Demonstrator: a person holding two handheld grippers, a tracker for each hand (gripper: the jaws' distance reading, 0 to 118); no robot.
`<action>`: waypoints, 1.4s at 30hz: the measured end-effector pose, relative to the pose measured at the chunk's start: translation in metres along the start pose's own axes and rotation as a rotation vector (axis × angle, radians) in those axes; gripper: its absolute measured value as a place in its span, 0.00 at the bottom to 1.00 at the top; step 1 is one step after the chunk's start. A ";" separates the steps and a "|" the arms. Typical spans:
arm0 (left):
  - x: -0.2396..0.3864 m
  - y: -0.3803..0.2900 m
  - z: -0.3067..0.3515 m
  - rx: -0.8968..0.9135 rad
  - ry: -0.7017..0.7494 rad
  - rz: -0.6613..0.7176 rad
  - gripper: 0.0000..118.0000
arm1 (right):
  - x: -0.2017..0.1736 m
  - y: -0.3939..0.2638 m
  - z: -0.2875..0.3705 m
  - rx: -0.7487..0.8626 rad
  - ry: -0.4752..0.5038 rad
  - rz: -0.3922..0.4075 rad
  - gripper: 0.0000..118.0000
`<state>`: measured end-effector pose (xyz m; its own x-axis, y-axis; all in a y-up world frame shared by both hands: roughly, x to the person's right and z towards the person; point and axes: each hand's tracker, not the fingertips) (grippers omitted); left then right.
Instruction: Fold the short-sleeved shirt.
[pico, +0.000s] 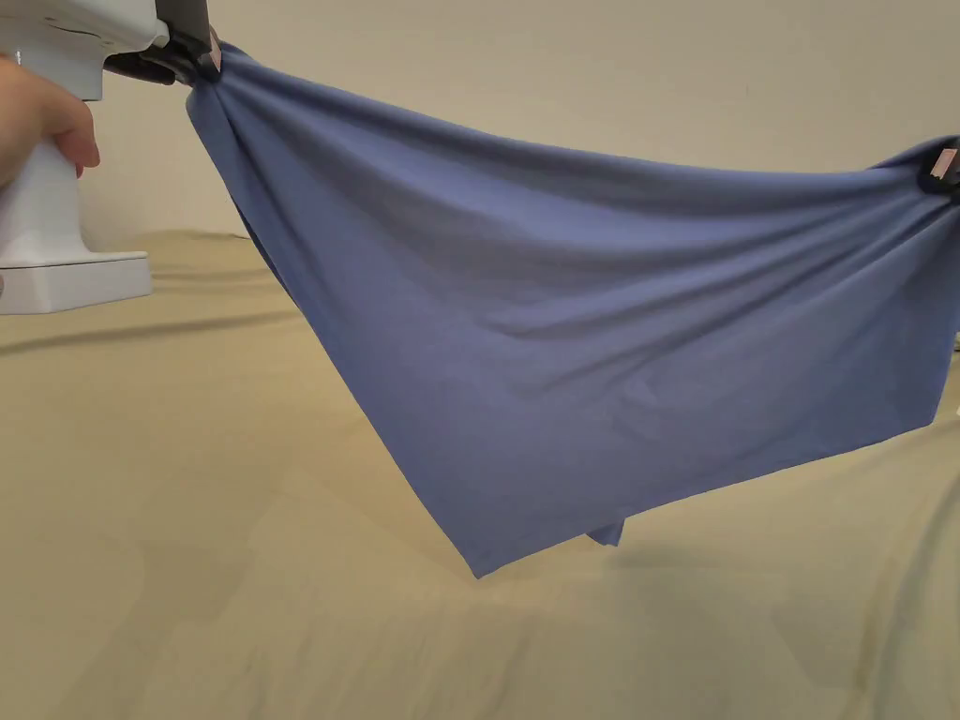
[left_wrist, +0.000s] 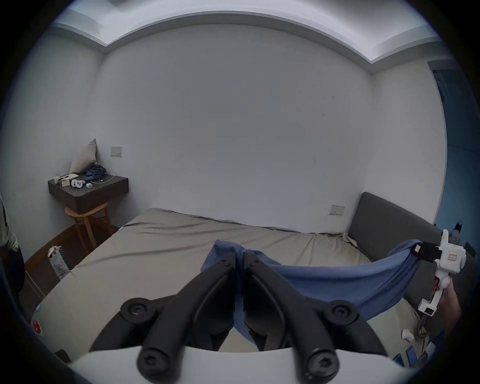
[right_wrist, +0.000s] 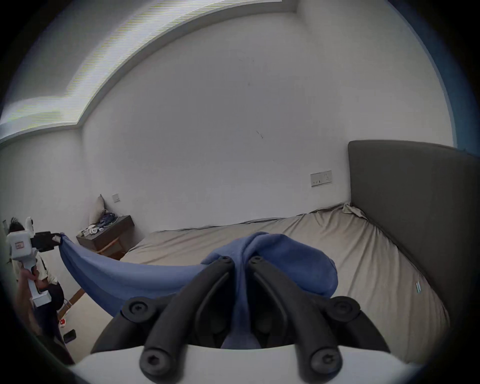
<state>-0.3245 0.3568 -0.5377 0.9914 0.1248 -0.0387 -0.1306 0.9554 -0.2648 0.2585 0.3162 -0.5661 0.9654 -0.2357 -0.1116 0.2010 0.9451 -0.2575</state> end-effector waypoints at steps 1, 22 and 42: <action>-0.002 -0.003 -0.002 -0.002 0.006 -0.007 0.03 | 0.002 -0.003 -0.001 -0.005 0.000 -0.003 0.05; -0.040 -0.215 0.043 -0.327 -0.081 0.138 0.03 | 0.059 -0.176 0.063 -0.302 -0.015 -0.075 0.05; -0.060 -0.445 0.179 -0.694 -0.019 0.340 0.03 | 0.098 -0.342 0.173 -0.638 -0.141 -0.158 0.05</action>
<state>-0.3254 -0.0280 -0.2454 0.8955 0.3920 -0.2109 -0.3941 0.4781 -0.7849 0.3127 0.0088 -0.3228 0.9535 -0.2876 0.0899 0.2463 0.5722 -0.7822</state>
